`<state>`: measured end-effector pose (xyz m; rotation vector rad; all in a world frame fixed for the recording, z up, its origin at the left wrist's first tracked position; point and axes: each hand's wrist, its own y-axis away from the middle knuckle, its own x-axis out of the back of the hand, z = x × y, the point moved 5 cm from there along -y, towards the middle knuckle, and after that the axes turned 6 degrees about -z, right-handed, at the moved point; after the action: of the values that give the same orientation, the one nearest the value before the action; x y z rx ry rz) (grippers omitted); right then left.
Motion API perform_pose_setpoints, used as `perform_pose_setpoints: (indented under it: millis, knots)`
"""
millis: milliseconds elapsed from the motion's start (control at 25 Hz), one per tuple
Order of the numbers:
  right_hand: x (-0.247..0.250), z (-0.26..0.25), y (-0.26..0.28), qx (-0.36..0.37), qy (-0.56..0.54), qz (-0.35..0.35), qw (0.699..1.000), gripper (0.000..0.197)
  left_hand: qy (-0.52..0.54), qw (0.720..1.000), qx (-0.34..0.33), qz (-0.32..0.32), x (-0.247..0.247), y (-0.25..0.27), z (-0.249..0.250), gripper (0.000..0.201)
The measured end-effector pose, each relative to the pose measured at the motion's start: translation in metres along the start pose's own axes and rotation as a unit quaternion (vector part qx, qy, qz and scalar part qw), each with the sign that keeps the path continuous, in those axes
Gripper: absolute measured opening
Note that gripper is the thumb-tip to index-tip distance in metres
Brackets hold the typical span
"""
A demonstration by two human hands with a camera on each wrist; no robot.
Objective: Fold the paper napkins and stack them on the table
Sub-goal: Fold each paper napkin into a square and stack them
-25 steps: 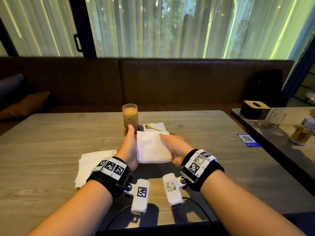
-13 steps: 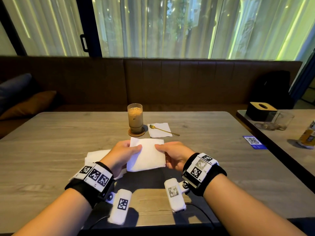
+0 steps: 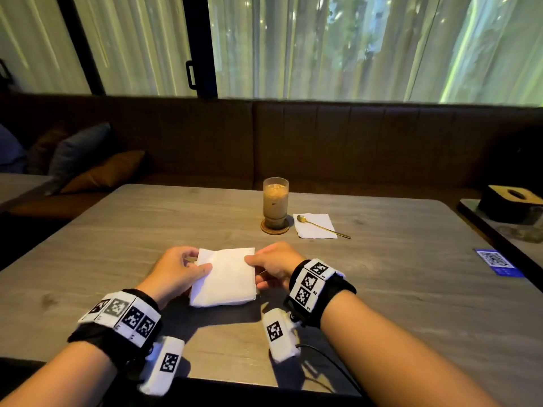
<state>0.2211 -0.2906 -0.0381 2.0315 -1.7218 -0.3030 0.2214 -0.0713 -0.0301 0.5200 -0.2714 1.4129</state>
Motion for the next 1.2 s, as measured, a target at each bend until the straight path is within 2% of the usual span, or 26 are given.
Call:
perform_pose_setpoints:
  millis: [80, 200, 240, 360, 440, 520, 600, 760, 920, 1080, 1160, 1200]
  knots:
    - [-0.012, 0.001, -0.014, -0.011, 0.025, 0.013, 1.000, 0.013, -0.054, 0.998, 0.010, 0.026, 0.005, -0.014, -0.013, 0.033]
    - [-0.015, 0.005, -0.031, -0.018, 0.085, 0.047, 0.995, 0.017, -0.185, 0.981, 0.048, 0.037, 0.007, -0.026, -0.020, 0.065]
    - [-0.010, 0.004, -0.034, -0.015, 0.113, 0.066, 0.991, 0.021, -0.218, 0.974, 0.061, 0.026, 0.006, -0.030, -0.021, 0.070]
    - [0.006, -0.002, -0.032, -0.010, 0.194, 0.116, 0.974, 0.035, -0.262, 0.961, 0.088, -0.023, -0.003, -0.031, -0.021, 0.060]
    - [0.009, 0.000, -0.029, -0.028, 0.208, 0.108, 0.972, 0.047, -0.320, 0.941, 0.099, -0.051, -0.014, -0.030, -0.023, 0.080]
    - [0.001, 0.005, -0.029, -0.040, 0.213, 0.081, 0.973, 0.061, -0.343, 0.933, 0.104, -0.042, -0.021, -0.034, -0.027, 0.100]
    - [-0.010, 0.009, -0.028, -0.039, 0.203, 0.069, 0.976, 0.065, -0.306, 0.945, 0.111, -0.028, -0.026, -0.034, -0.025, 0.107]
    - [-0.013, 0.009, -0.030, -0.034, 0.154, 0.076, 0.985, 0.065, -0.217, 0.972, 0.093, -0.007, -0.031, -0.029, -0.016, 0.081]
    - [-0.009, 0.006, -0.028, -0.016, 0.112, 0.076, 0.991, 0.060, -0.040, 0.997, 0.072, 0.002, -0.033, -0.030, -0.017, 0.063]
    - [-0.010, 0.009, -0.035, -0.007, 0.056, 0.062, 0.996, 0.035, 0.098, 0.993, 0.050, 0.036, -0.029, -0.028, -0.020, 0.050]
    - [-0.010, 0.008, -0.036, 0.008, 0.008, 0.067, 0.998, 0.043, 0.163, 0.985, 0.039, 0.051, -0.027, -0.028, -0.021, 0.050]
    - [-0.011, 0.009, -0.040, 0.009, -0.008, 0.054, 0.998, 0.055, 0.193, 0.979, 0.030, 0.059, -0.025, -0.028, -0.021, 0.052]
